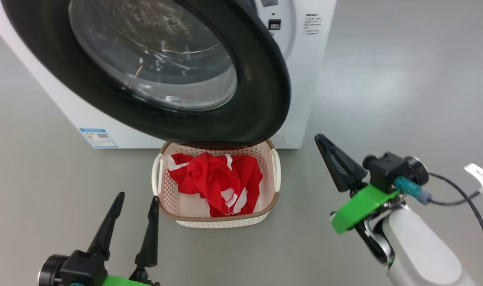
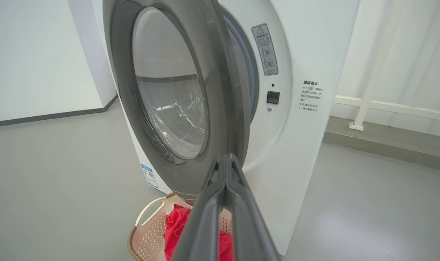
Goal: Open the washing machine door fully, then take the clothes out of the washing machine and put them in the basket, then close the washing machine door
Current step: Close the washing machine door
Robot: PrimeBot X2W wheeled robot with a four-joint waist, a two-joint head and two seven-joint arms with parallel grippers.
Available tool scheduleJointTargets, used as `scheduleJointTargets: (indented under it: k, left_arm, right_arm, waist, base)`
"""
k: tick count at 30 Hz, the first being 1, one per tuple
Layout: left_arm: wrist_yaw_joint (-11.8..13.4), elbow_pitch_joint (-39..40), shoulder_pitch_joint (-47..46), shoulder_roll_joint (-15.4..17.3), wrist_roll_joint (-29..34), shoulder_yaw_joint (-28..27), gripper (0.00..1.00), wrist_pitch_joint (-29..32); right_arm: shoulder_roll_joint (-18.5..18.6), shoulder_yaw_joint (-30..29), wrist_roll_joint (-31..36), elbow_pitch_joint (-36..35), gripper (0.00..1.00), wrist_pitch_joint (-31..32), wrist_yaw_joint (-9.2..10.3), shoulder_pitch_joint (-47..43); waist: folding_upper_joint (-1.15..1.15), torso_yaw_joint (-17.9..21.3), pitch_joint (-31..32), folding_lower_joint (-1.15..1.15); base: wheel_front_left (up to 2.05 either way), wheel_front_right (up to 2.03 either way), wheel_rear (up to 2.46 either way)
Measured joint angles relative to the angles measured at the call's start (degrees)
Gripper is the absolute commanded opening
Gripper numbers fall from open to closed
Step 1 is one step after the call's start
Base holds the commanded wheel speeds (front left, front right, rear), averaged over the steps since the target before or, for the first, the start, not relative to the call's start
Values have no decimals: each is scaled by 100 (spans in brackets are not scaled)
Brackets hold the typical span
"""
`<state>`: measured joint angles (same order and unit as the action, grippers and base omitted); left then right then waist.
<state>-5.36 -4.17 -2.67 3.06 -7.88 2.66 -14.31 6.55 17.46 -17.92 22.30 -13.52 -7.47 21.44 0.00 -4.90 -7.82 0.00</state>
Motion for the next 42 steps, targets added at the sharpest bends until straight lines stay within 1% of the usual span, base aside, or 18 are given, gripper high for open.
scheduleJointTargets:
  k: [6,10,14,18,25,31,37,42]
  left_arm:
    - [-31,-64,-111,-22,-37,124,100,0]
    - [-16,-92,-214,-31,-130,118,100,0]
    - [-14,-91,-255,-34,-130,79,100,0]
    - [-14,-98,-297,-43,-160,84,100,0]
    - [-13,-119,-382,-55,-300,211,100,0]
    - [98,45,-583,-68,-352,310,100,0]
    - [240,109,-587,-74,-458,334,100,-1]
    - [256,155,-587,-77,-504,379,100,-1]
  right_arm:
    - [248,486,-221,386,0,192,0,755]
    - [369,749,-279,559,0,196,0,1225]
    - [457,829,-283,795,0,196,0,1547]
    - [491,778,-248,1106,0,194,0,1887]
    - [501,694,-197,1425,0,179,-9,2347]
    - [576,478,-146,1629,0,88,-9,2598]
    - [563,-38,-70,2016,0,38,-11,2925]
    - [543,-259,45,2330,0,-5,-10,3279]
  waist:
    - [0,-274,-148,0]
    - [0,-470,-251,0]
    - [0,-679,-346,0]
    - [0,-895,-478,0]
    - [0,-1075,-716,0]
    - [0,-1225,-901,0]
    - [0,-1350,-1072,0]
    - [0,-1429,-1194,0]
  base:
    - [0,0,0]
    - [0,0,0]
    - [0,0,0]
    - [0,0,0]
    - [0,0,0]
    - [0,0,0]
    - [0,0,0]
    - [0,0,0]
